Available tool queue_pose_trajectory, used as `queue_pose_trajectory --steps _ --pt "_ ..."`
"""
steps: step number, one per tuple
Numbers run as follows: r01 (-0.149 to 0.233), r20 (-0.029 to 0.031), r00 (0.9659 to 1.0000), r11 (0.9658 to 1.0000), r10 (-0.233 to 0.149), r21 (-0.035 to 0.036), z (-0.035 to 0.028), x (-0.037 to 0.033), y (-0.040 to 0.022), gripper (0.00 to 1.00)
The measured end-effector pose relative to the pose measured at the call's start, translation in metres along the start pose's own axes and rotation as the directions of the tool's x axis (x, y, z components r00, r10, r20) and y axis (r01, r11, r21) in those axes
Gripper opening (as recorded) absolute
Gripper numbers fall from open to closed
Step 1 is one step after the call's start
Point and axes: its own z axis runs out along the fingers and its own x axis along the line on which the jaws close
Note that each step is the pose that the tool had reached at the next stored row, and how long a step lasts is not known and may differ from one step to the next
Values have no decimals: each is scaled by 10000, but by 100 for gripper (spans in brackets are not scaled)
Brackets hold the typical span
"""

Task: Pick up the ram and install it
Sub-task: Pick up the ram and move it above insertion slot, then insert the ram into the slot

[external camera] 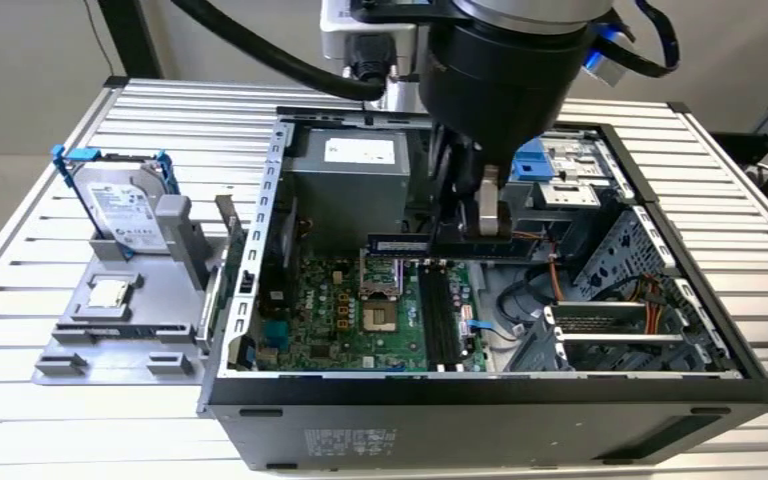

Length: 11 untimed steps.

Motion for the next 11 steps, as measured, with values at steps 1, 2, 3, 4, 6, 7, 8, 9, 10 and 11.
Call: queue_pose_trajectory --steps 1,2,3,4,6,7,8,9,10,11 --pt "-6 -1 10000 10000 6 0 -1 -1 -38 0" --pt "-12 -2 10000 10000 12 0 -2 -2 -75 0" --pt "-17 -4 10000 10000 17 0 -2 -4 -108 0" --pt "-25 -4 10000 10000 25 0 -3 -5 -145 0" --pt "-49 -6 10000 10000 49 1 -4 -7 -208 0" --pt "-64 -7 10000 10000 64 1 -5 -8 -236 0" --pt "-83 -7 10000 10000 83 1 -5 -9 -263 0" --pt "-108 -7 9999 9999 108 2 -5 -11 -285 0" --pt "-139 -7 9999 9999 139 3 -6 -12 -306 0" --pt "-171 -7 9999 9999 171 4 -6 -13 -327 0"
